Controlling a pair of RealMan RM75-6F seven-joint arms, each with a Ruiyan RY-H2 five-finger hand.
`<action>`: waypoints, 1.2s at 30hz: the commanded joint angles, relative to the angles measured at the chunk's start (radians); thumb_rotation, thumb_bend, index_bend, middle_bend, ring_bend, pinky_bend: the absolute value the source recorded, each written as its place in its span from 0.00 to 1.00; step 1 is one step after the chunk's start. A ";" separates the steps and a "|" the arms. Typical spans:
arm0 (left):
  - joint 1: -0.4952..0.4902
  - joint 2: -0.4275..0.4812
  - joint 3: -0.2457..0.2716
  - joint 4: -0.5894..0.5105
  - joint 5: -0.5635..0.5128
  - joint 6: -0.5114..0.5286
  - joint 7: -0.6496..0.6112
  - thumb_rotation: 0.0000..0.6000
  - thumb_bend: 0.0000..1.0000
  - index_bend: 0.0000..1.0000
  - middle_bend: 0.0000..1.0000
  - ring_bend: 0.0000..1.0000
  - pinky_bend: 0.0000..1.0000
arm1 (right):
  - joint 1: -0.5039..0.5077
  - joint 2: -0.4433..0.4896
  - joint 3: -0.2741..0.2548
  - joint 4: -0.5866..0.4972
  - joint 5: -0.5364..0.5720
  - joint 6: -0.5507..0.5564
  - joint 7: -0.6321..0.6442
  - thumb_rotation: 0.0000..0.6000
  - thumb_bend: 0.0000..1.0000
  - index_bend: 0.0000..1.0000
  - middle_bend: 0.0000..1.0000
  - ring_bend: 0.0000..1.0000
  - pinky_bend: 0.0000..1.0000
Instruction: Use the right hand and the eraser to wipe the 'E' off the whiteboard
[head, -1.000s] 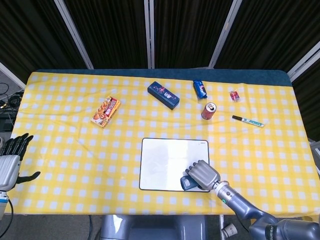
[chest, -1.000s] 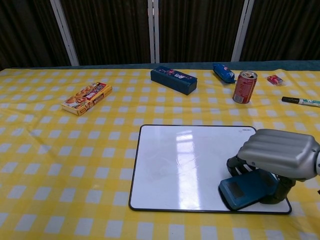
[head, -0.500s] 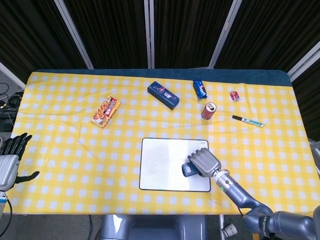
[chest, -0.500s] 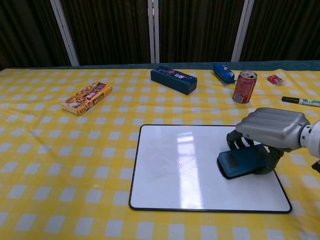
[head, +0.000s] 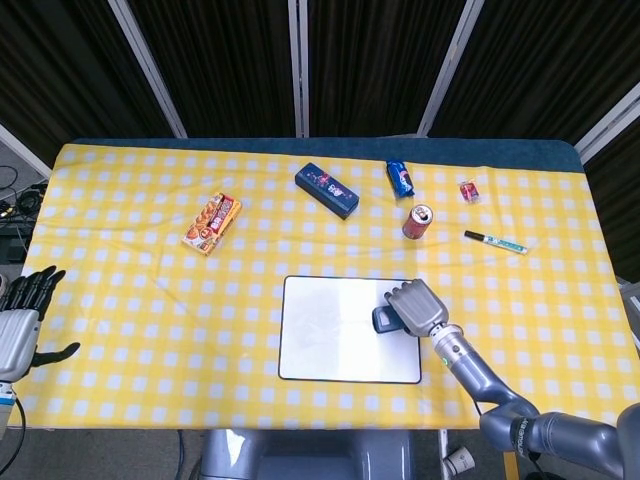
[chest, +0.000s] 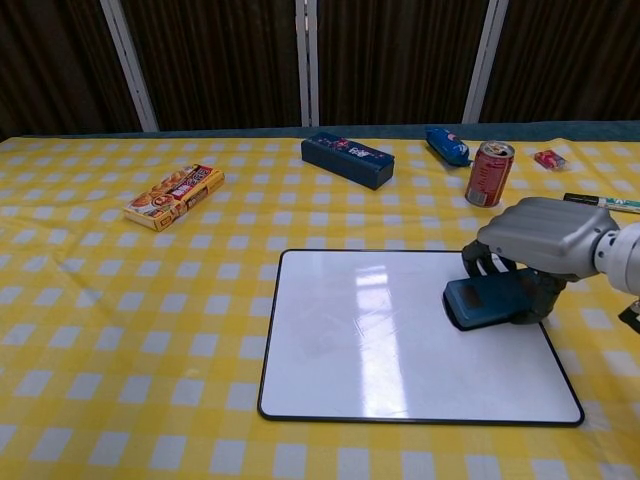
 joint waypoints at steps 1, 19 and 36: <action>-0.001 -0.001 0.000 -0.001 0.001 0.001 0.004 1.00 0.00 0.00 0.00 0.00 0.00 | 0.003 0.017 -0.033 -0.061 -0.002 -0.018 -0.034 1.00 0.63 0.57 0.60 0.48 0.56; 0.007 0.008 0.000 -0.004 0.000 0.010 -0.015 1.00 0.00 0.00 0.00 0.00 0.00 | -0.001 0.182 0.017 -0.288 -0.016 0.085 0.032 1.00 0.64 0.57 0.60 0.48 0.56; 0.006 0.010 0.001 -0.015 0.003 0.008 -0.011 1.00 0.00 0.00 0.00 0.00 0.00 | -0.115 0.151 0.027 0.098 0.089 0.076 0.376 1.00 0.61 0.56 0.58 0.48 0.56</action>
